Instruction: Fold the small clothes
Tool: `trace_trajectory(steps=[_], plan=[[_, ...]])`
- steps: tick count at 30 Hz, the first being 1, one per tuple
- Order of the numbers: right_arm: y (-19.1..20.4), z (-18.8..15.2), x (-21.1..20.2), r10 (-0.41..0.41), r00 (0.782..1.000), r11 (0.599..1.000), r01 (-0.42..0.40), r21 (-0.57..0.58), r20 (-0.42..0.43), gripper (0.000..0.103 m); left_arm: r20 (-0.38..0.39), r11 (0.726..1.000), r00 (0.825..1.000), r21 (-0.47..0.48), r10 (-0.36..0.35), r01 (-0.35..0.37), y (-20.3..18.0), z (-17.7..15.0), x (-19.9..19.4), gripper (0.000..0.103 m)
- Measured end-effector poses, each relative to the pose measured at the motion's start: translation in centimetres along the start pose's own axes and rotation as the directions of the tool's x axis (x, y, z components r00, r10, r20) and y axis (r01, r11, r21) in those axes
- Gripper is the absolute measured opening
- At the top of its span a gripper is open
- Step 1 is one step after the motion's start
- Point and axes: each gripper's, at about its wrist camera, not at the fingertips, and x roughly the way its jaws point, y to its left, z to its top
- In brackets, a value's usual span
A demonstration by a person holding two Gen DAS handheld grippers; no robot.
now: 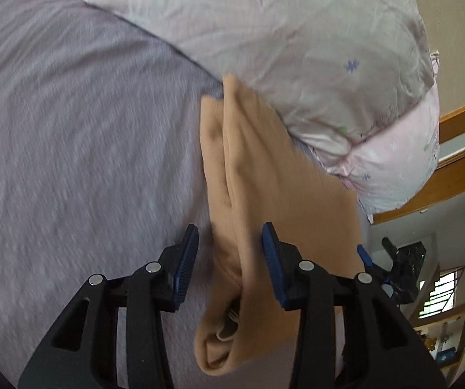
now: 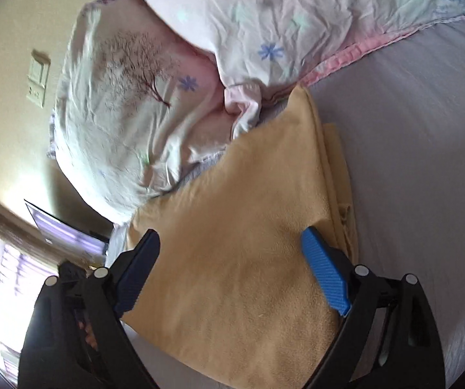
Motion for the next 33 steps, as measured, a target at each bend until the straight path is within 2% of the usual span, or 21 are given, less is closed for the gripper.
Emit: trace_trajectory(steps=[4, 7, 8, 9, 10, 11, 13, 16, 19, 21, 24, 26, 28, 29, 30, 31, 33], plan=[[0.7, -0.5, -1.4, 0.038, 0.999, 0.999, -0.037, -0.018, 0.013, 0.093, -0.014, 0.999, 0.999, -0.028, -0.043, 0.042, -0.9, -0.8, 1.3, 0.041], [0.7, -0.7, -2.2, 0.05, 0.999, 0.998, -0.05, -0.03, 0.016, 0.093, 0.004, 0.989, 0.995, -0.112, -0.102, 0.102, -0.8, -0.9, 1.9, 0.04], [0.7, -0.9, -2.4, 0.056, 0.998, 0.998, -0.056, -0.028, 0.015, 0.093, 0.011, 0.98, 0.992, -0.156, -0.126, 0.126, -0.4, -0.9, 2.3, 0.036], [0.5, -1.0, -2.7, 0.061, 0.998, 0.998, -0.06, -0.023, 0.016, 0.093, 0.008, 0.973, 0.991, -0.187, -0.135, 0.134, 0.0, -0.8, 2.4, 0.025], [0.4, -1.1, -2.8, 0.064, 0.998, 0.998, -0.064, -0.02, 0.017, 0.093, 0.002, 0.963, 0.988, -0.224, -0.157, 0.153, 0.7, -0.8, 2.5, 0.019], [0.3, -1.2, -3.1, 0.067, 0.998, 0.998, -0.067, -0.018, 0.018, 0.093, 0.006, 0.949, 0.983, -0.259, -0.183, 0.178, 1.2, -0.8, 2.6, 0.019], [-0.1, -1.4, -4.0, 0.074, 0.997, 0.997, -0.074, -0.014, 0.027, 0.093, 0.019, 0.948, 0.981, -0.257, -0.191, 0.19, 0.4, -0.6, 2.3, 0.017], [-0.3, -1.6, -5.7, 0.086, 0.994, 0.996, -0.084, -0.02, 0.065, 0.093, 0.06, 0.965, 0.98, -0.175, -0.189, 0.197, -3.1, 0.0, 0.5, 0.017], [-0.6, -1.5, -7.5, 0.094, 0.989, 0.996, -0.092, -0.022, 0.11, 0.093, 0.085, 0.976, 0.975, -0.048, -0.207, 0.212, -9.6, 0.8, 0.1, 0.017], [-1.0, -1.3, -9.0, 0.095, 0.985, 0.995, -0.093, -0.02, 0.144, 0.093, 0.069, 0.971, 0.969, 0.057, -0.235, 0.232, -15.0, 0.4, 1.0, 0.017], [-1.9, -1.2, -10.2, 0.076, 0.982, 0.997, -0.077, -0.002, 0.173, 0.093, -0.021, 0.942, 0.96, 0.186, -0.279, 0.278, -22.7, -1.6, 5.6, 0.017], [-2.6, -1.1, -10.6, 0.057, 0.982, 0.998, -0.061, 0.017, 0.179, 0.093, -0.11, 0.927, 0.955, 0.234, -0.275, 0.294, -26.6, -3.7, 10.4, 0.017], [-3.4, -1.0, -10.9, 0.039, 0.983, 0.998, -0.048, 0.045, 0.179, 0.093, -0.185, 0.928, 0.963, 0.284, -0.194, 0.241, -28.9, -5.7, 15.2, 0.018], [-3.9, -1.0, -11.1, 0.029, 0.984, 0.997, -0.04, 0.063, 0.175, 0.093, -0.241, 0.926, 0.962, 0.318, -0.132, 0.206, -29.8, -7.0, 18.0, 0.018], [-4.3, -0.9, -11.2, 0.021, 0.985, 0.997, -0.034, 0.073, 0.169, 0.093, -0.275, 0.922, 0.956, 0.331, -0.107, 0.199, -30.1, -7.8, 19.2, 0.019], [-4.5, -0.9, -11.3, 0.016, 0.986, 0.997, -0.029, 0.076, 0.165, 0.093, -0.286, 0.919, 0.951, 0.335, -0.112, 0.209, -30.2, -8.3, 19.7, 0.02], [-4.6, -0.8, -11.9, 0.003, 0.987, 0.998, -0.014, 0.066, 0.16, 0.093, -0.267, 0.889, 0.947, 0.37, -0.178, 0.272, -30.7, -8.5, 18.0, 0.029]])
